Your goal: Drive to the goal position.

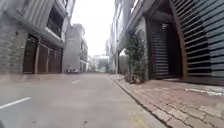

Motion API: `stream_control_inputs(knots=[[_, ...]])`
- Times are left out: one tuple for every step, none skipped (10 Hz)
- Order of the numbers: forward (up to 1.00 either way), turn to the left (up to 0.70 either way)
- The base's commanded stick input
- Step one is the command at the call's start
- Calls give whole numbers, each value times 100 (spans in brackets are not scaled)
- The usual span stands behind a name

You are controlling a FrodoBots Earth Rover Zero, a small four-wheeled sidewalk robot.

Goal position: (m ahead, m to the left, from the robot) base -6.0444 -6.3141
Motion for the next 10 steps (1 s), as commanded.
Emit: stream_control_inputs(knots=[[50, 0], [50, 0], [50, 0], [50, 0], [50, 50], [50, 50], [50, 50], [50, 50], [50, 50], [50, 50]])
